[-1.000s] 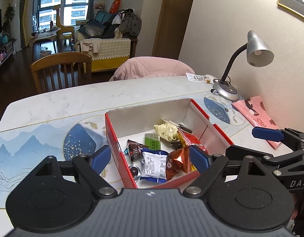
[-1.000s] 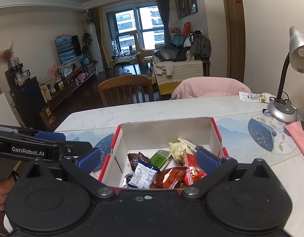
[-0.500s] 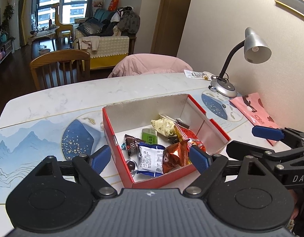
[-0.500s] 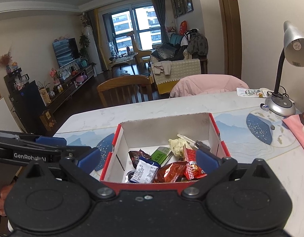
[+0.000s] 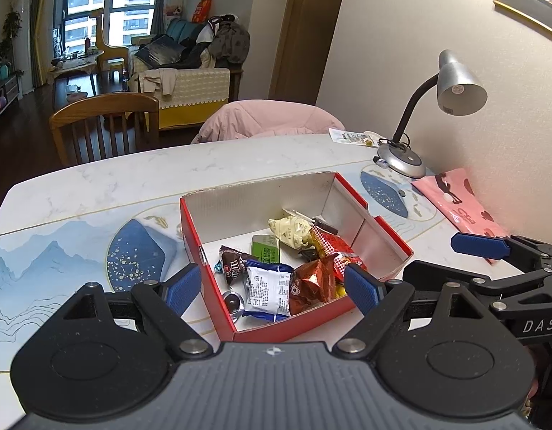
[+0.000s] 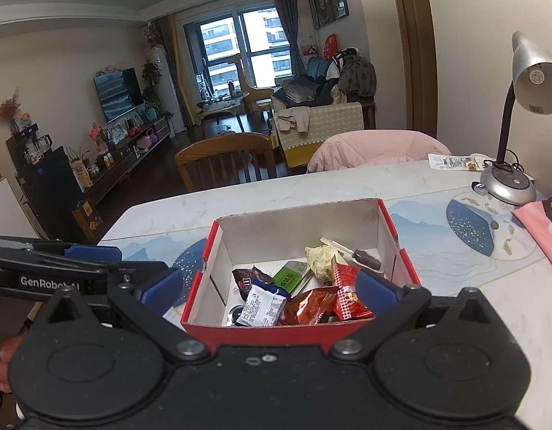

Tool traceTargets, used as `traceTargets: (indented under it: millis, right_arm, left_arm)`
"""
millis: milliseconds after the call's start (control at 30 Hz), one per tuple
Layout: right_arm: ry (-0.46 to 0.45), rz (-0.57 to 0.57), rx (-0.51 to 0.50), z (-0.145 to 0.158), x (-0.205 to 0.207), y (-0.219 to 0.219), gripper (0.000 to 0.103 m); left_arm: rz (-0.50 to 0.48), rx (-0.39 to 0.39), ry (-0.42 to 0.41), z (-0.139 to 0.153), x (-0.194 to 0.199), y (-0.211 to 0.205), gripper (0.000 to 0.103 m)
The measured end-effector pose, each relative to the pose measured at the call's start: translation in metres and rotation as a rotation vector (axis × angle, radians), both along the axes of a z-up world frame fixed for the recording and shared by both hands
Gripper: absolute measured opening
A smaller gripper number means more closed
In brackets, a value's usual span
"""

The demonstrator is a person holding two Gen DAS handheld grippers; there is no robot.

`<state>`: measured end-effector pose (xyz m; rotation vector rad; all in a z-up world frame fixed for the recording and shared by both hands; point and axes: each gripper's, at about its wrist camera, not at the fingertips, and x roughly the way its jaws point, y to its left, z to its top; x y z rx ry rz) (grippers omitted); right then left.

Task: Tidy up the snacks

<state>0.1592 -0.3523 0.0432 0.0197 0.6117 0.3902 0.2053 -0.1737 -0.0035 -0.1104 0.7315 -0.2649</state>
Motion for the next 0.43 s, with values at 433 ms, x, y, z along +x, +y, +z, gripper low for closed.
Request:
traceTargets:
  millis: [433]
  right_arm:
    - [0.004,-0.001,0.001,-0.0010,-0.0011,-0.0004,0.103]
  left_arm:
    - [-0.011,-0.024,0.024,-0.0028,0.0015,0.0029,0.087]
